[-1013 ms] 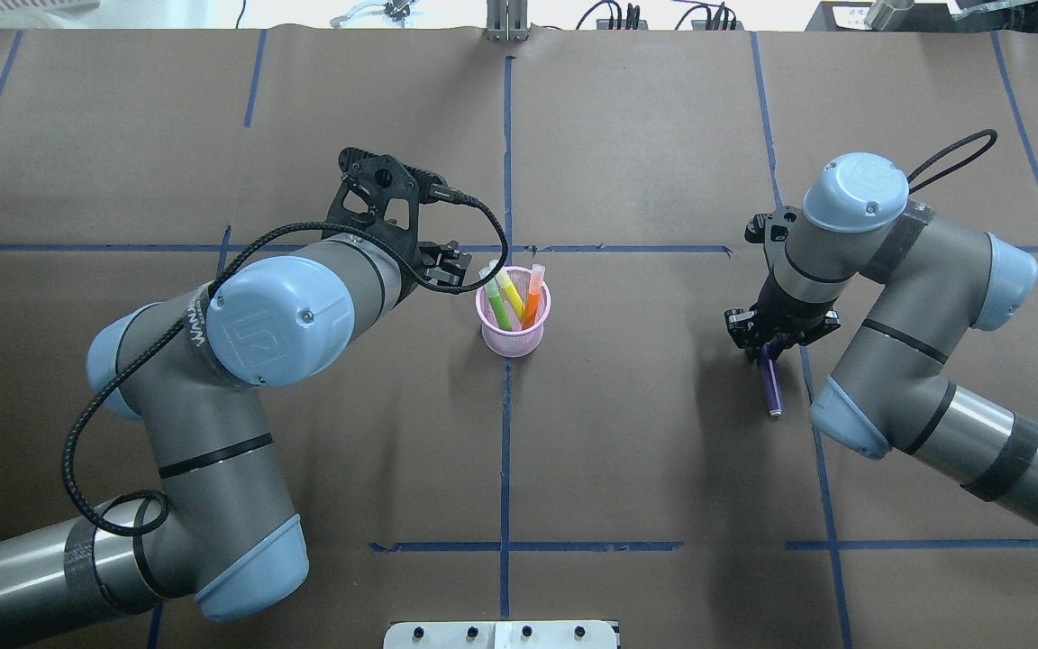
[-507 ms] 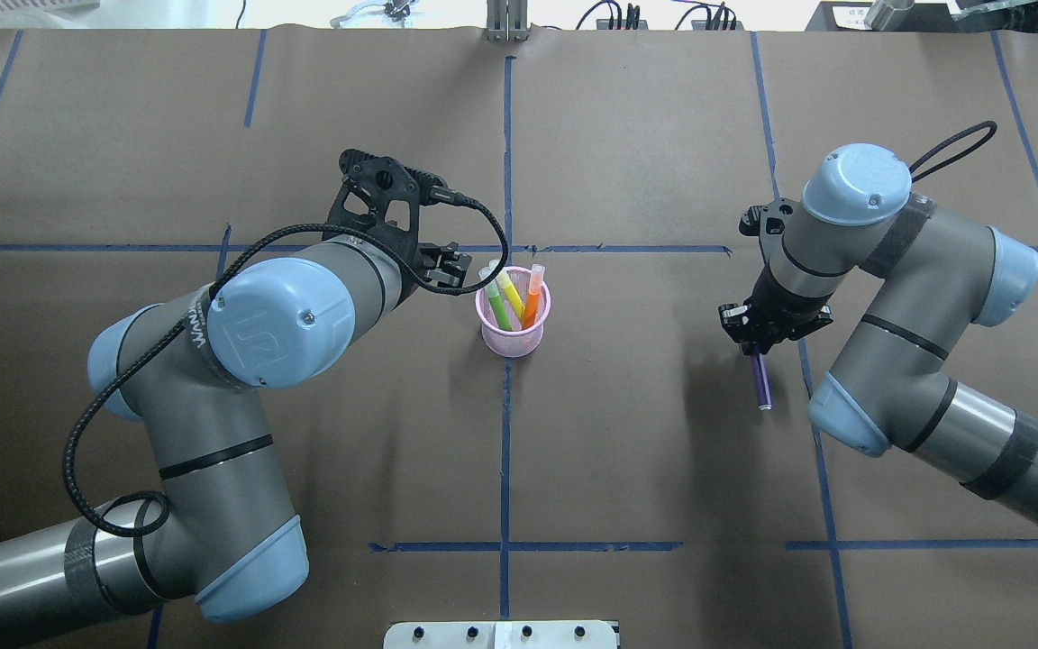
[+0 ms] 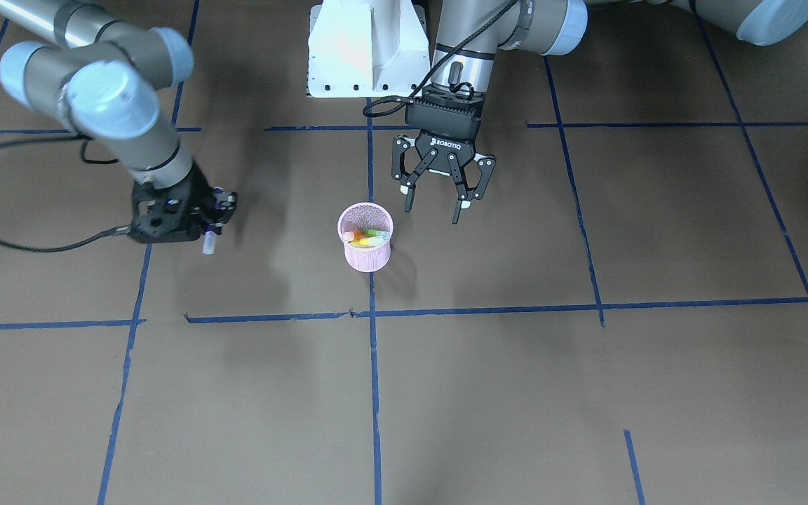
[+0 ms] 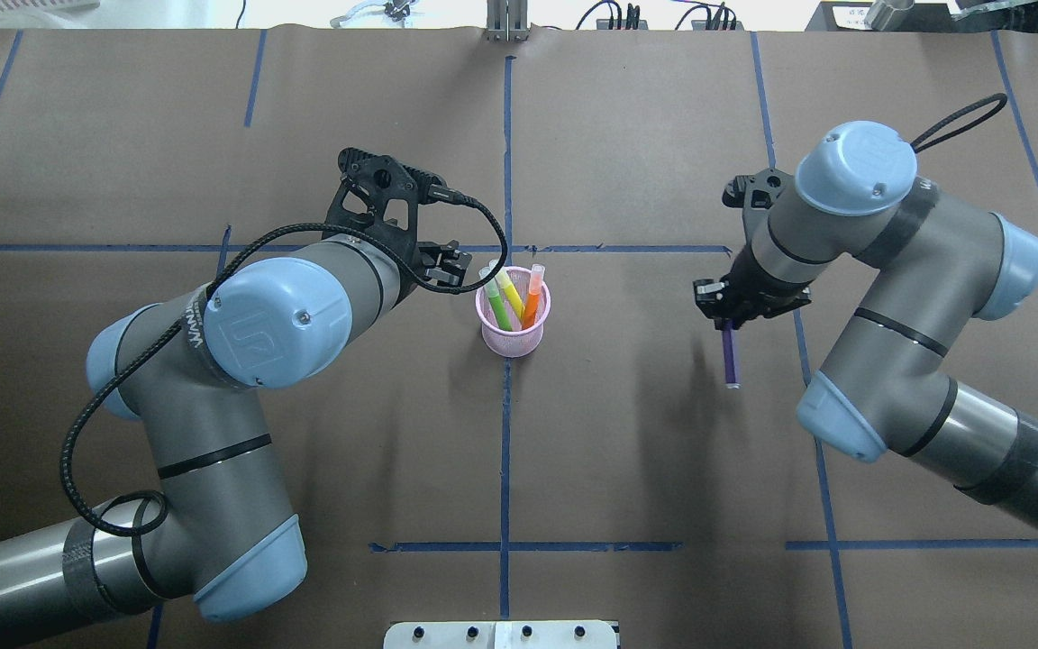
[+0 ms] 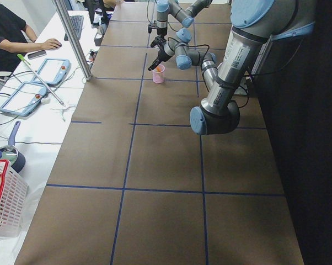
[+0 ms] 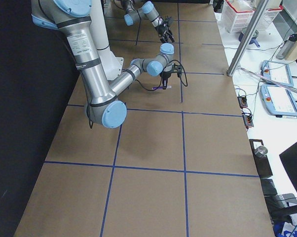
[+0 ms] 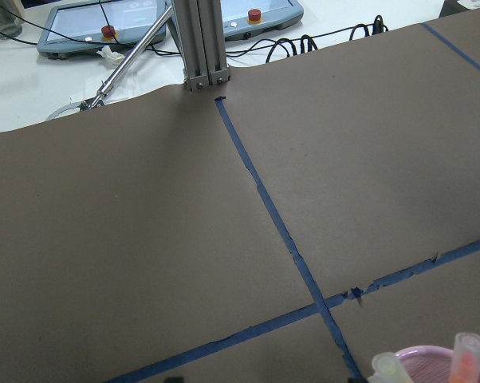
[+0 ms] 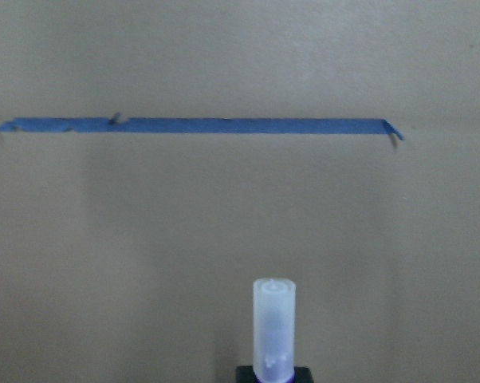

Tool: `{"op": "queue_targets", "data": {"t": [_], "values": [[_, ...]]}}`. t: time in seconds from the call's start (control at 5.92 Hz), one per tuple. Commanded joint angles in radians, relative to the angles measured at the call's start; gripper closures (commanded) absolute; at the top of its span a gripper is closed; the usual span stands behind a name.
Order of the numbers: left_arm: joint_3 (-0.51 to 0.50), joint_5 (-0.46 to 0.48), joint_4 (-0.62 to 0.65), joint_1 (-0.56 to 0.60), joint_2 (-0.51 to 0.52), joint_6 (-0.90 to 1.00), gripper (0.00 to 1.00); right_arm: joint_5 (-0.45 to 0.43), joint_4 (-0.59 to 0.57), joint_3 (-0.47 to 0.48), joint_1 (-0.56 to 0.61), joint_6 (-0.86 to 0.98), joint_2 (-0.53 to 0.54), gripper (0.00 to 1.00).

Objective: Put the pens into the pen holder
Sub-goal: 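Carry the purple marker with the right gripper and drop it into the cup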

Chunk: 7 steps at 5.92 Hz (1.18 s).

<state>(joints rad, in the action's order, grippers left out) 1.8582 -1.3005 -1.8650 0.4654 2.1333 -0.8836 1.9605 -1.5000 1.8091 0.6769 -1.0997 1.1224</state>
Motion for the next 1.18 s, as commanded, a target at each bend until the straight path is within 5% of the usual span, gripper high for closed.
{"op": "queue_targets", "data": {"t": [0.0, 0.34, 0.68, 0.84, 1.01], "values": [[0.001, 0.0, -0.084, 0.004, -0.05, 0.008, 0.25, -0.083, -0.002, 0.016, -0.028, -0.166, -0.129, 1.0], [0.006, -0.011, -0.135, 0.009, -0.09, 0.011, 0.25, -0.28, -0.005, 0.013, -0.078, -0.329, -0.22, 1.0], [0.05, -0.115, -0.146, 0.051, -0.168, 0.029, 0.25, -0.708, -0.006, 0.001, -0.257, -0.412, -0.233, 1.0], [0.061, -0.114, -0.187, 0.052, -0.215, 0.064, 0.24, -0.836, -0.011, 0.0, -0.304, -0.414, -0.234, 1.0], [0.059, -0.114, -0.204, 0.052, -0.225, 0.064, 0.24, -0.873, -0.013, 0.001, -0.304, -0.416, -0.233, 1.0]]}}
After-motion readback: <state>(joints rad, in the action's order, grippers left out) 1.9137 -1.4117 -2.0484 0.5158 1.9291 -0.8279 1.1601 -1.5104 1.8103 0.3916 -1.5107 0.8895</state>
